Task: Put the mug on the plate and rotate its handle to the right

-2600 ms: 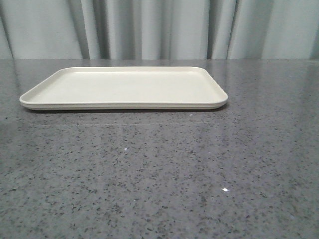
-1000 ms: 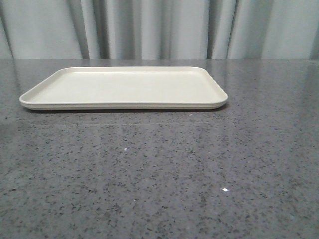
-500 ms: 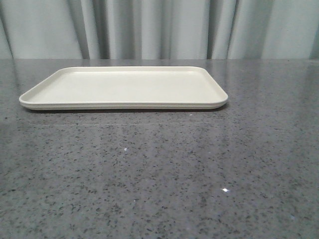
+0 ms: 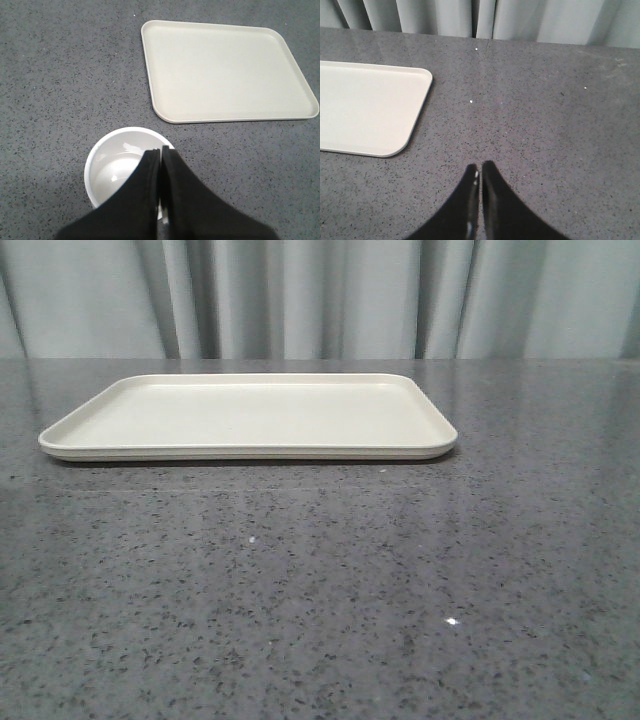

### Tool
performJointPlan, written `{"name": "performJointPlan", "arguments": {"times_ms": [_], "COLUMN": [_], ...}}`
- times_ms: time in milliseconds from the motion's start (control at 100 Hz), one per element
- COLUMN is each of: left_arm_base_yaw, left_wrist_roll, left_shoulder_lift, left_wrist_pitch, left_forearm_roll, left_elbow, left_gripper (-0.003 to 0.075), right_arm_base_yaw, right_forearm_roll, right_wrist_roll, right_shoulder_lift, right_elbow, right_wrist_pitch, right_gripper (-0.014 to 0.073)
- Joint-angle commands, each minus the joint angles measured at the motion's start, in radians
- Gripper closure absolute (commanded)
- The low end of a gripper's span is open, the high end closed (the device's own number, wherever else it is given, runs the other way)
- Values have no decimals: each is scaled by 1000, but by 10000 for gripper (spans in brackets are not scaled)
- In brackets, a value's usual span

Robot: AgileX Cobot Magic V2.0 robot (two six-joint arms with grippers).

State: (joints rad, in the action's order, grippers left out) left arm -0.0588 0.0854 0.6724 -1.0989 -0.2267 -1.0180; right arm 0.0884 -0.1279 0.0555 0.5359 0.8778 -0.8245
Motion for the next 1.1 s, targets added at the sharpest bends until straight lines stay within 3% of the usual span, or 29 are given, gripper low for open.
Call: {"name": "performJointPlan", "arguments": {"times_ms": [0, 80, 200, 270, 320, 510, 760, 1090], "left_arm_base_yaw": [3, 3, 3, 3, 3, 3, 3, 3], "left_wrist_roll": [-10, -22, -44, -44, -44, -44, 0, -8], "left_shoulder_lift": [8, 8, 8, 8, 8, 12, 114, 304], "left_wrist_pitch": [33, -2, -31, -28, -23, -1, -68, -68], "left_forearm_roll": [-15, -31, -63, -63, -63, -46, 116, 138], "left_elbow": [-32, -32, -32, -32, -32, -32, -32, -32], "left_gripper": [687, 573, 276, 141, 93, 83, 83, 83], "right_arm_base_yaw": [-7, -7, -7, -7, -7, -7, -7, -7], "right_forearm_roll": [-3, -3, -3, -3, -3, -3, -3, -3], "right_wrist_roll": [9, 9, 9, 9, 9, 9, 9, 9], "right_shoulder_lift": [12, 12, 12, 12, 12, 12, 12, 12], "right_elbow": [31, 31, 31, 31, 31, 31, 31, 31], "right_wrist_pitch": [60, 61, 71, 75, 76, 76, 75, 75], "right_gripper": [453, 304, 44, -37, -55, -55, -55, -55]}}
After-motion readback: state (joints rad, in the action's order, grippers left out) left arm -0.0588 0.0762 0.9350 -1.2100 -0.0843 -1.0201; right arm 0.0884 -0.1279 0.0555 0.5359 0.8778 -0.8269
